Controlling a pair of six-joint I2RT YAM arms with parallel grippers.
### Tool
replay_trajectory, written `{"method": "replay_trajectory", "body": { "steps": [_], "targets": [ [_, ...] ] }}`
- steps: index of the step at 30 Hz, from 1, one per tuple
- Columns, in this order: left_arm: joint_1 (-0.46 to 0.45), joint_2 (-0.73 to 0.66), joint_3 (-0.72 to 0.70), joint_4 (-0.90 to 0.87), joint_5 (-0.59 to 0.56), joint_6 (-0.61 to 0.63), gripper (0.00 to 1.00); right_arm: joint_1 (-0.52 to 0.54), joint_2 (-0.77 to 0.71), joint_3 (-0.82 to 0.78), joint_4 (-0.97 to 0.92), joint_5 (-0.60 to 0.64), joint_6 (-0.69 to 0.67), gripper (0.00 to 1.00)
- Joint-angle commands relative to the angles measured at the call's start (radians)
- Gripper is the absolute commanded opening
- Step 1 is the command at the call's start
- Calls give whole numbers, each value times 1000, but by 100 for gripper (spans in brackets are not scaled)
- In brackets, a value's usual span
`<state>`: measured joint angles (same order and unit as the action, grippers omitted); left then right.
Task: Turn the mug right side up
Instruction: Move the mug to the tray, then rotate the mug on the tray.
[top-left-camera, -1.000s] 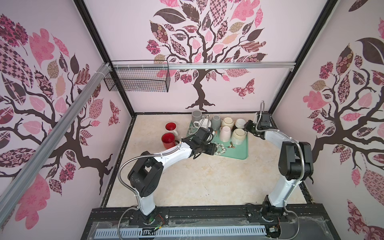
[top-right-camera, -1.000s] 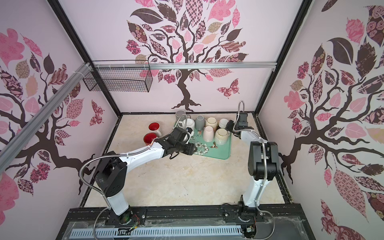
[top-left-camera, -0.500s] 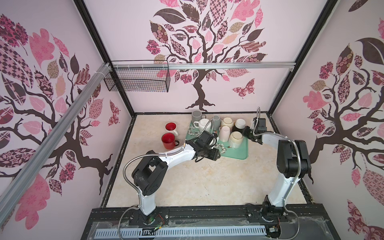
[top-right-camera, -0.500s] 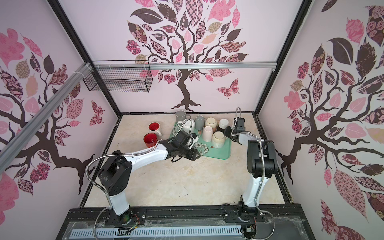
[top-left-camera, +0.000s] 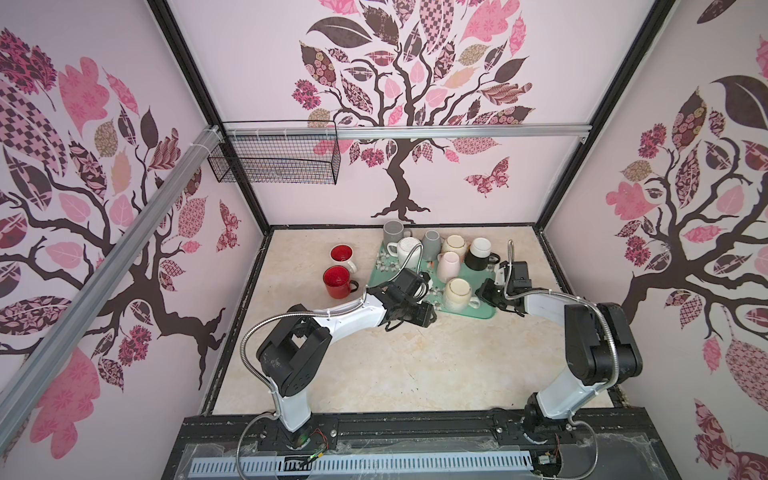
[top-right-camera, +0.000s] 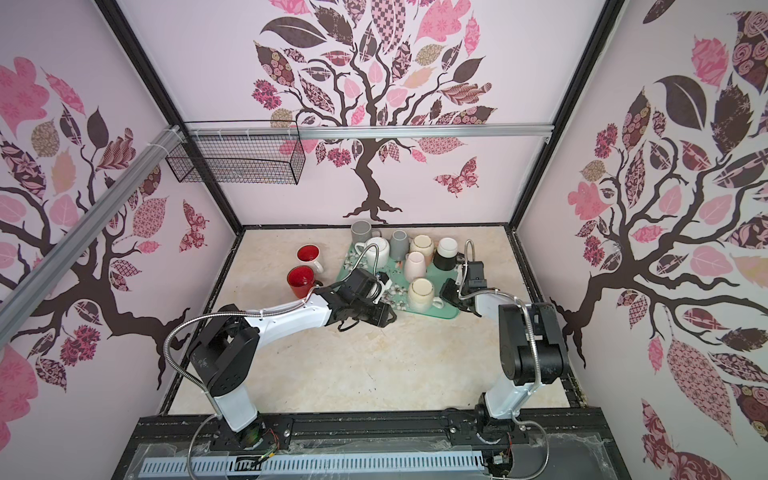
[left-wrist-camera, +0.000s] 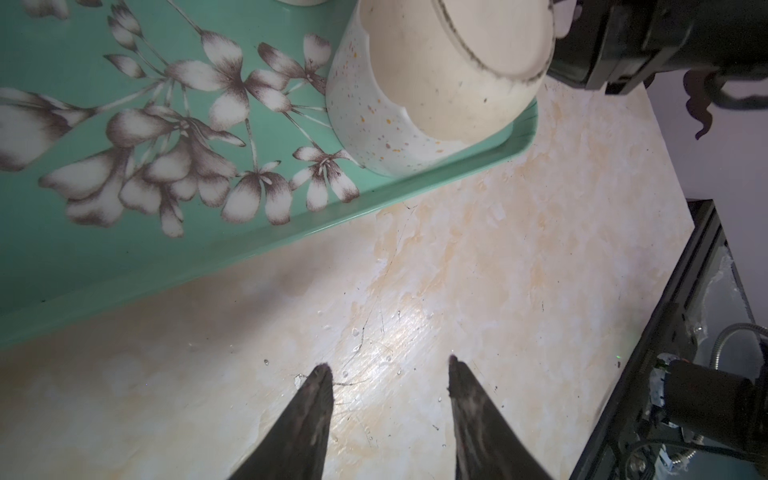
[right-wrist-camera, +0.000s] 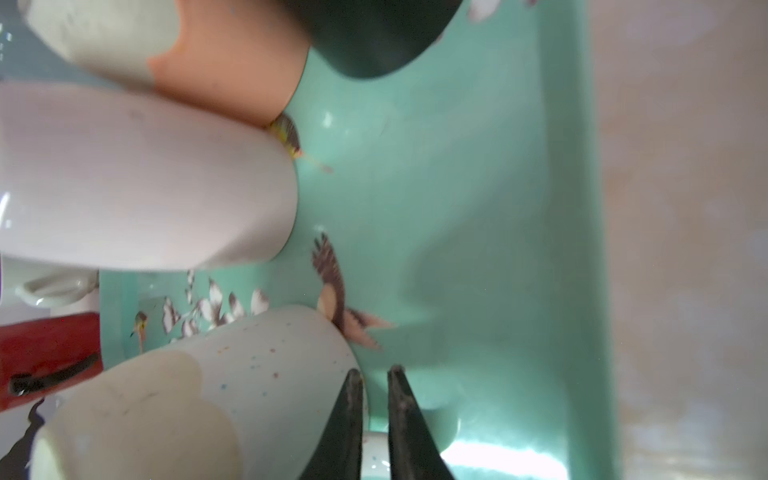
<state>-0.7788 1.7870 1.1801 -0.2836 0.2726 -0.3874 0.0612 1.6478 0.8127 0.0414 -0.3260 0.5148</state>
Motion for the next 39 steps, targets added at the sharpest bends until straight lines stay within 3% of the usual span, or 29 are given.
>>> {"method": "replay_trajectory", "body": {
  "steps": [1,15,22,26,30,39],
  "targets": [
    [-4,-39,-42,50,-21,-43,48,47,-60,-25,18,-39,24,17],
    [14,-65,-70,4,-196,-189,44,215,11,6,99,-99,107,17],
    [41,-121,-93,-57,-299,-224,47,294,67,29,168,-123,172,17],
    [87,-116,-89,-47,-269,-228,46,325,109,70,181,-136,187,17],
    [167,-62,-64,65,-134,-255,40,330,127,97,179,-134,183,17],
    [181,135,158,61,-72,-250,38,330,124,105,158,-139,171,17]
  ]
}}
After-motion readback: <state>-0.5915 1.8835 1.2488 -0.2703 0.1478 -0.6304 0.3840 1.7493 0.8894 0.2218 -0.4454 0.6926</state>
